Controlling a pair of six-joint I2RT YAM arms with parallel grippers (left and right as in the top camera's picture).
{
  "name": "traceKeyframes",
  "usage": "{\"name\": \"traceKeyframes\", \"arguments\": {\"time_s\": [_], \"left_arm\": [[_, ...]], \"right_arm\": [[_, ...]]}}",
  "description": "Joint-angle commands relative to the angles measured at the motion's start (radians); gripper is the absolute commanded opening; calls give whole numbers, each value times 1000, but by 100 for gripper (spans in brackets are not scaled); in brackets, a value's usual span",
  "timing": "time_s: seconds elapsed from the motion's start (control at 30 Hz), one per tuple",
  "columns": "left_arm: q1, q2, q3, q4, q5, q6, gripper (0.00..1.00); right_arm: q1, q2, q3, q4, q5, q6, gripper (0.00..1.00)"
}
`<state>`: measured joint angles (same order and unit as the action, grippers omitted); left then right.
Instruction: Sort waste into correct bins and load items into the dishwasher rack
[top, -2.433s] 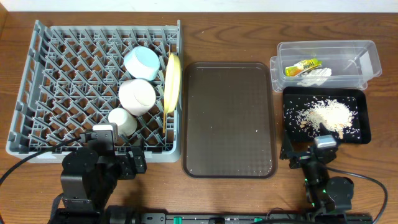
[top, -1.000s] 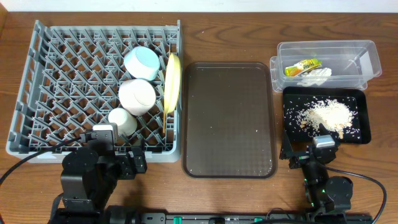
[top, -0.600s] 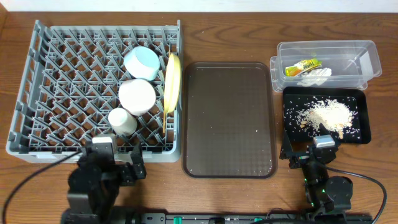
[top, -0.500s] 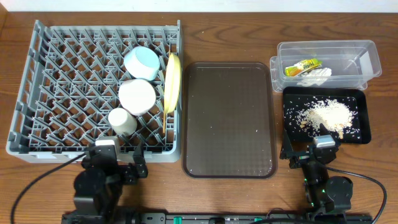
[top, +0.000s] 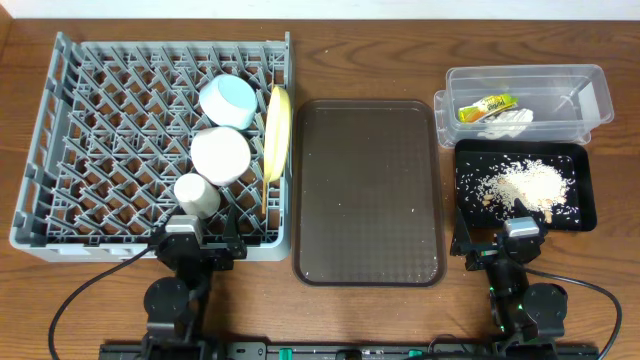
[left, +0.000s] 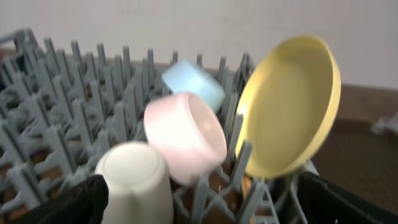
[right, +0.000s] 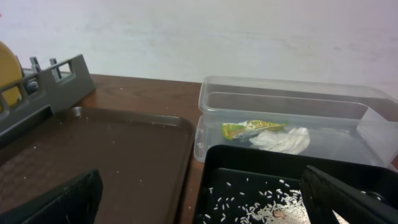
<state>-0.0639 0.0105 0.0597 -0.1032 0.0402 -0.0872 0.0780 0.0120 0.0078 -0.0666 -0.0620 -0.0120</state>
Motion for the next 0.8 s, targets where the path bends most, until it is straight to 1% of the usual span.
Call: {"name": "traceKeyframes", "arguments": {"time_s": [0.0,0.07,0.13,0.23,0.37,0.77], "left_arm": [[-5,-9,-57,69,-58,-53,98],[-4,-9,-56,36,-87,-85,98],[-4,-9,-56,34,-105,-78,98],[-4,-9,-56,34,-103,-59,98],[-4,-9,-56,34,-75,-60,98],[-4,-6,-56,34,-75,-60,98]], "right_arm": [[10,-6,-2,-4,9,-12,99],[10,-6,-2,-4,9,-12,99],[10,-6,-2,-4,9,-12,99],[10,-6,-2,-4,9,-12,99],[10,-6,-2,-4,9,-12,99],[10,-6,-2,-4,9,-12,99]]}}
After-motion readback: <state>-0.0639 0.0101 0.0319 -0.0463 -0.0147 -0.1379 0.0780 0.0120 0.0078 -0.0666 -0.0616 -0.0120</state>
